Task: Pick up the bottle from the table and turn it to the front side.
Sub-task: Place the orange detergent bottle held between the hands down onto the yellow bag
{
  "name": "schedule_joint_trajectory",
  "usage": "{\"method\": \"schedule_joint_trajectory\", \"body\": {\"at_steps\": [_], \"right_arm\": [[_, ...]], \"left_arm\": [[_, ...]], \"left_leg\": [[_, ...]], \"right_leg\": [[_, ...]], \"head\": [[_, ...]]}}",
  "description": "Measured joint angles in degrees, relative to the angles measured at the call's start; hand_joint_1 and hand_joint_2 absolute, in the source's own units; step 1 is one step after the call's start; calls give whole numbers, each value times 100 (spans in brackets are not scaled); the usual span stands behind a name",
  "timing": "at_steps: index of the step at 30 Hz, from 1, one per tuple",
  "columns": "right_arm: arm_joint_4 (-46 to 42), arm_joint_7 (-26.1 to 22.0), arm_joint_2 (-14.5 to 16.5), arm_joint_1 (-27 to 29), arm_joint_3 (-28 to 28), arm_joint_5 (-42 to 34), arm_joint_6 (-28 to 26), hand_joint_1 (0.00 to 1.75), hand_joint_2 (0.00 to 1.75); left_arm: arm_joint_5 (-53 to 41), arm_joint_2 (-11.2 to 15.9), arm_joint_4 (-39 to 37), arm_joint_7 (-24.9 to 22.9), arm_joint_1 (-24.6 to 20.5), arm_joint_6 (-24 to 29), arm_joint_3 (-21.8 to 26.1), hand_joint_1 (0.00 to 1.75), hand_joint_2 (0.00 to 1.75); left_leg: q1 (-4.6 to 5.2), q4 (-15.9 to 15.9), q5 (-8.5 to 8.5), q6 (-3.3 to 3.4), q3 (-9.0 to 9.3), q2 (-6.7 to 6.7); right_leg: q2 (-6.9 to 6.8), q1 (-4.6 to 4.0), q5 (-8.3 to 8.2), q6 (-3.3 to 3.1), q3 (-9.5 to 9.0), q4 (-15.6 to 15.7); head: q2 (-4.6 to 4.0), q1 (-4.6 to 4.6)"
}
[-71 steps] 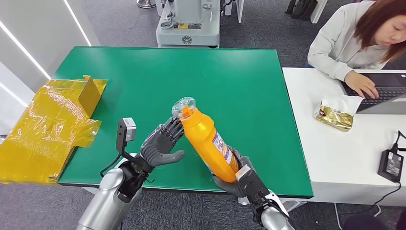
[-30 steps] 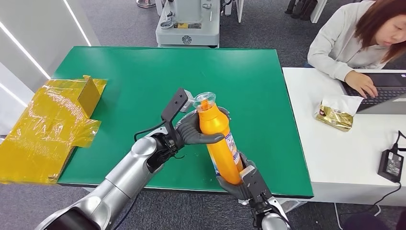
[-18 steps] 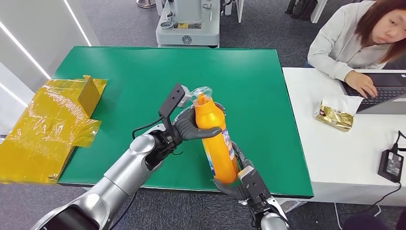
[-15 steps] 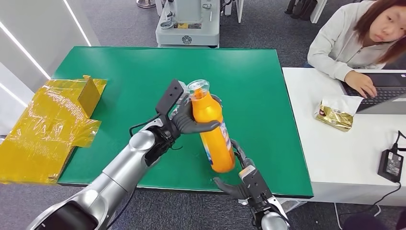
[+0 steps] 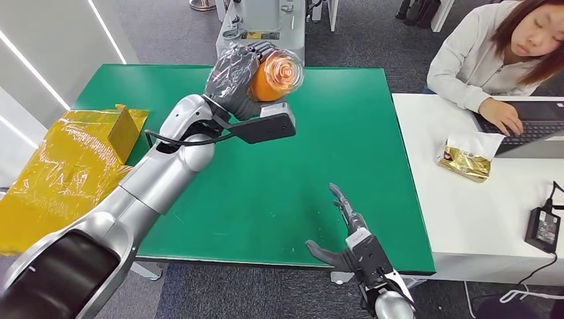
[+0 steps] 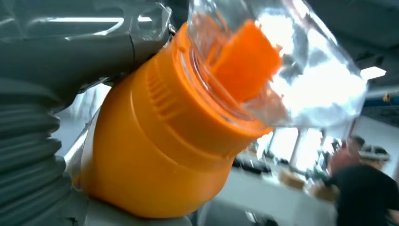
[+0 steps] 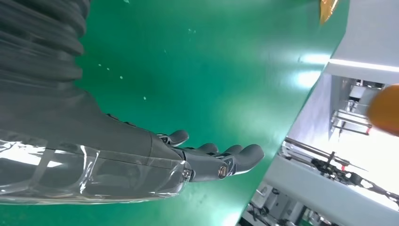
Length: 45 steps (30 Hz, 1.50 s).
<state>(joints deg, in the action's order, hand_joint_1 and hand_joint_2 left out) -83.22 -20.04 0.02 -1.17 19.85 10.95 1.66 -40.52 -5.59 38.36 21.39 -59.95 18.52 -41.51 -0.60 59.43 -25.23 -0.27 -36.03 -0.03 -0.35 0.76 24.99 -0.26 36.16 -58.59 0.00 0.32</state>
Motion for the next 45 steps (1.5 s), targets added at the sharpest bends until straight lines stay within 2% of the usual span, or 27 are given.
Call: {"method": "schedule_joint_trajectory", "body": {"at_steps": [4,7,18,25,30,34,40,45], "right_arm": [[-13,-107,-37,21,-34,3,5,0,175],[-59,-128,-49,49,-60,4,9,0,175],[-244,-175,-61,173,-131,28,68,0,175],[-452,-168,-74,302,-229,105,170,0,175],[-475,-188,-107,337,-262,92,212,0,175],[-475,-212,-138,394,-267,86,219,0,175],[-475,-214,-161,412,-267,85,218,0,175],[-474,-216,-161,409,-267,86,218,0,175]], "left_arm": [[-1913,71,-438,-629,-273,635,-472,175,175],[-2503,155,-790,-847,-321,704,-747,175,175],[-2919,390,-1365,-1121,-264,661,-1019,175,175],[-3380,824,-1832,-1397,186,433,-1089,175,175],[-3668,1109,-2005,-1519,474,42,-1090,175,175],[-3732,1360,-2110,-1733,764,-176,-1089,175,175],[-3790,1736,-2241,-1811,1104,-313,-1088,175,175],[-3900,1889,-2298,-1835,1225,-441,-1088,175,175]], "left_leg": [[0,0,0,0,1,1],[0,-1,0,0,4,9],[0,-3,-2,-2,2,11],[-3,-4,-1,-3,7,22],[-2,-6,-1,-3,5,20],[-2,-5,-3,-3,5,27],[-3,-6,-3,-4,5,23],[-3,-6,-2,-4,4,21]], "right_leg": [[0,0,0,0,-2,0],[9,0,-1,-2,-2,-2],[12,0,-1,-3,-1,-2],[26,-1,0,-4,1,-3],[23,-2,1,-4,0,-4],[31,-1,1,-4,2,-3],[26,-2,4,-4,4,-3],[24,-2,3,-3,2,-4]], "head": [[0,1],[0,0],[0,1],[0,-1],[0,1],[0,-1],[0,-1],[0,1]]}}
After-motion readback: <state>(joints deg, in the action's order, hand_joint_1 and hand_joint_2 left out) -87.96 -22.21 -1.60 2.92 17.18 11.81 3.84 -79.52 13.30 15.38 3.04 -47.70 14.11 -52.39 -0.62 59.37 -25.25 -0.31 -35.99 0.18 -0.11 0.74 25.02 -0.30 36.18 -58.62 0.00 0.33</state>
